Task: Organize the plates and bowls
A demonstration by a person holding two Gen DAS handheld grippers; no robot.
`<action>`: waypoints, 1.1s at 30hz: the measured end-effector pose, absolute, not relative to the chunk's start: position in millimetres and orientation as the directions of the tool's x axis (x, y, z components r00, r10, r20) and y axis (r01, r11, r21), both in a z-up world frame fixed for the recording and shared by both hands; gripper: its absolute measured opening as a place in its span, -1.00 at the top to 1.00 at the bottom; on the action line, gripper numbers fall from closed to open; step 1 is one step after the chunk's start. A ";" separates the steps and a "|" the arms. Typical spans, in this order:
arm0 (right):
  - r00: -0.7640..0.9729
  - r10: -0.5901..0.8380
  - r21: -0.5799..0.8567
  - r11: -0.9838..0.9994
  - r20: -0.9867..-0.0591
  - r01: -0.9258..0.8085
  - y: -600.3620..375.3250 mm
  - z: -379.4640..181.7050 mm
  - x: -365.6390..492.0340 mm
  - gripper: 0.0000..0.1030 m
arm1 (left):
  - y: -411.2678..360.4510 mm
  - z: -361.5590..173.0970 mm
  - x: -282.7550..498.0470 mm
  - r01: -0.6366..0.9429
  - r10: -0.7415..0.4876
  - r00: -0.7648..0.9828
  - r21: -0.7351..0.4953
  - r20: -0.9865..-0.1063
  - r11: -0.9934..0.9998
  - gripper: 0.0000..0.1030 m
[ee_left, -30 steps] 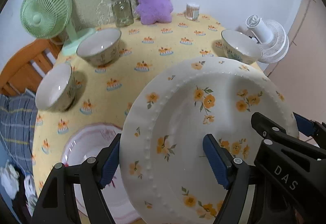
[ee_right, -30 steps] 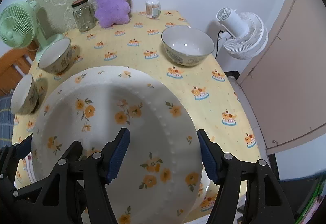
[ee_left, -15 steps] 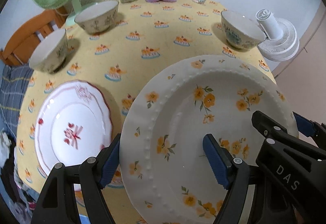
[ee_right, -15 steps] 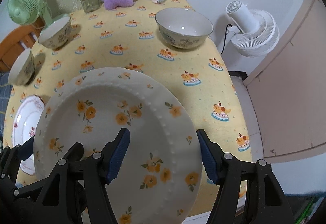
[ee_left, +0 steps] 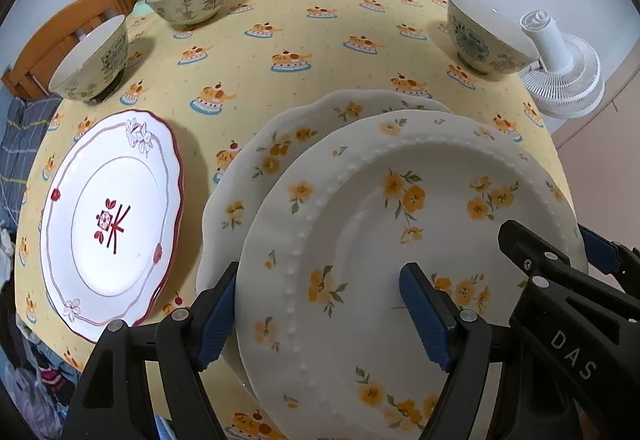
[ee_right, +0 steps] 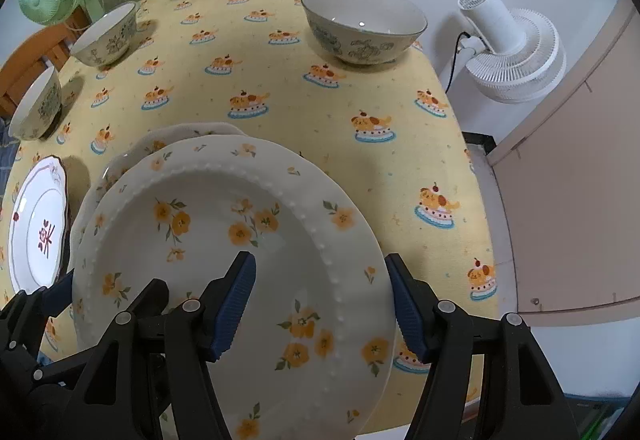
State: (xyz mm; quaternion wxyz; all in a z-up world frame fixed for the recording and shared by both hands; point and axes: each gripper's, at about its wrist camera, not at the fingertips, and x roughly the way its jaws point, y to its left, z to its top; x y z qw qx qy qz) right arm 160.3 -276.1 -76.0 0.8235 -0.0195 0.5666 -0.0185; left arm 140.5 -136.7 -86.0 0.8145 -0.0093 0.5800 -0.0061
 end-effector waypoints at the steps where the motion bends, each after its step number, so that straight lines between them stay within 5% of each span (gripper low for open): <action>1: 0.356 -0.053 -0.054 0.998 -0.933 0.008 -276.4 -76.9 160.5 -0.33 | -137.4 -86.7 141.1 -0.001 -0.020 0.326 -0.022 -0.945 1.000 -0.54; 20: 0.347 -0.037 -0.042 0.999 -0.937 -0.008 -280.5 -84.4 164.9 -0.31 | -160.2 -88.0 147.4 0.018 0.145 0.344 0.161 -0.928 0.987 -0.64; 28: 0.371 -0.032 -0.024 0.999 -0.928 0.027 -293.9 -69.9 148.8 -0.30 | -146.8 -78.4 140.0 0.021 0.076 0.346 0.089 -0.935 0.996 -0.65; 33: 0.355 -0.003 0.000 1.000 -0.935 0.010 -294.9 -69.2 139.2 0.14 | -140.2 -72.3 135.9 0.031 0.046 0.350 0.060 -0.936 0.998 -0.65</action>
